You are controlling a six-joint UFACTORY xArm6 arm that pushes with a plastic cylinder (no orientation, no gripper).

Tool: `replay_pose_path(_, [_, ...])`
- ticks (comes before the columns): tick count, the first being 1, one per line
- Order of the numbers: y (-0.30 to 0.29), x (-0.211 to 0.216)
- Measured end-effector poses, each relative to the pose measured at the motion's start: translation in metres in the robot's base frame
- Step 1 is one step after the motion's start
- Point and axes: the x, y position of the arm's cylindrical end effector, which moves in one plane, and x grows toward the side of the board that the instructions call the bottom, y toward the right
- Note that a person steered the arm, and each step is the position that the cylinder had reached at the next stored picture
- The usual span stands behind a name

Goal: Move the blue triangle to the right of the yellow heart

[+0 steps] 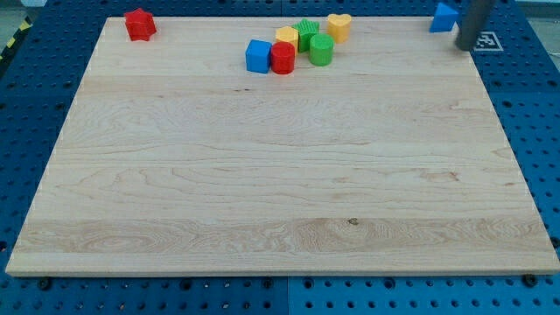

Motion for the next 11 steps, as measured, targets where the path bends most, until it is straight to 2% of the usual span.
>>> replay_pose_path(1, [0.028,-0.022])
replay_pose_path(2, [0.019,-0.063])
replay_pose_path(4, [0.013,-0.070])
replay_pose_path(6, [-0.048,-0.068])
replay_pose_path(9, [-0.073,-0.069])
replay_pose_path(11, [-0.143,-0.069])
